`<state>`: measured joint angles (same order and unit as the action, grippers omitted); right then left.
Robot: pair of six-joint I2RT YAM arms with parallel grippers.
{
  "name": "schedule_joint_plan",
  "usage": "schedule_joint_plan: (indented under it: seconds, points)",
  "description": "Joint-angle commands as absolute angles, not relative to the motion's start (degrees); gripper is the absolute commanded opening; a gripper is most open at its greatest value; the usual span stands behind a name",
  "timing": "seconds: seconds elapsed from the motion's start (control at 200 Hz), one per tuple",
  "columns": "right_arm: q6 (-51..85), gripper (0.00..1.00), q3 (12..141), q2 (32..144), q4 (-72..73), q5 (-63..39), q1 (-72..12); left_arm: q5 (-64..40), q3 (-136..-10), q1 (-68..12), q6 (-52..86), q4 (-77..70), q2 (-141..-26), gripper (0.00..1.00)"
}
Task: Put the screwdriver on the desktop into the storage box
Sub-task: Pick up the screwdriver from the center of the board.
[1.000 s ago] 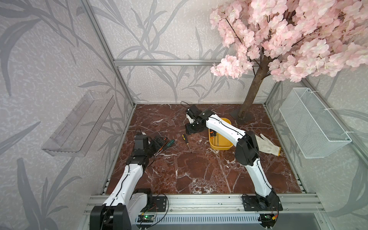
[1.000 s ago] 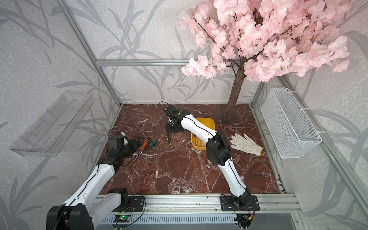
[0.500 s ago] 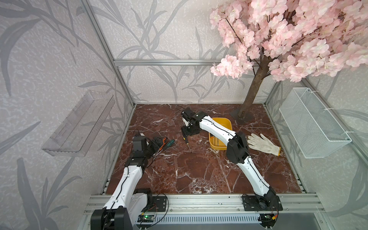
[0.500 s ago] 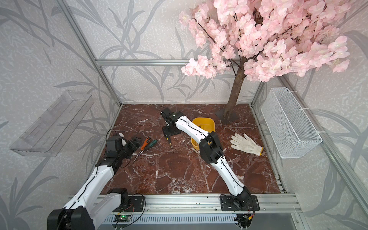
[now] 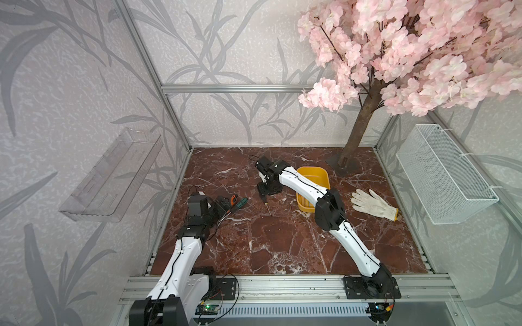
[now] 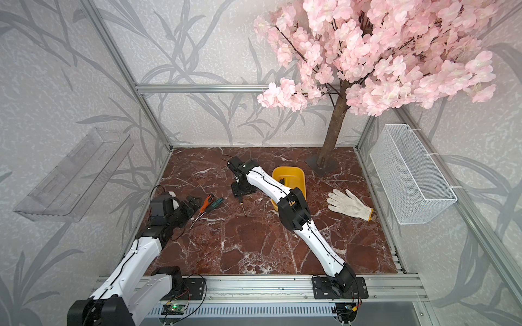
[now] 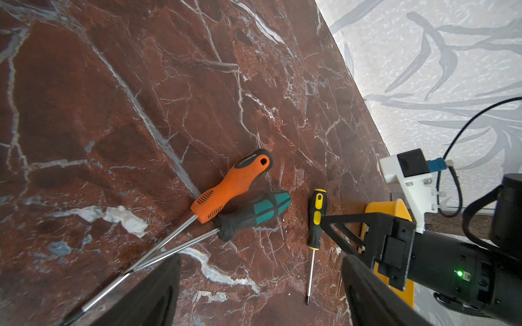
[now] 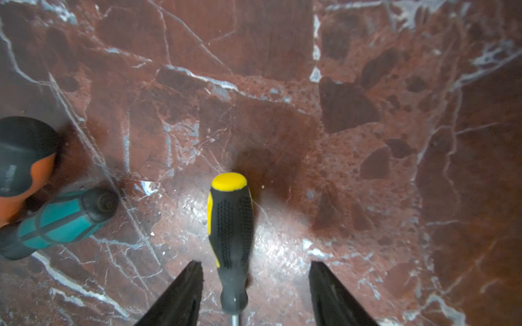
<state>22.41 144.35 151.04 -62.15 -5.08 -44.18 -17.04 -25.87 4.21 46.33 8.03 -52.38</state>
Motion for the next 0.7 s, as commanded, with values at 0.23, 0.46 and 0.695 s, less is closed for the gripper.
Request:
schedule_joint_plan:
  seconds: [0.23, 0.46, 0.695]
  points:
    - [21.9, 0.51, 147.5, 153.9, -64.2, -5.3, -45.2, -18.0, -25.1, 4.7, 46.8, 8.4, -51.9, 0.91]
    - [21.7, 0.47, 147.6, 154.6, -64.0, -5.1, -45.4, -18.6, -24.9, 4.7, 47.2, 7.5, -52.2, 0.91]
    - [21.7, 0.41, 147.7, 155.2, -64.0, -5.2, -45.5, -18.6, -24.8, 4.7, 46.9, 7.6, -52.0, 0.91]
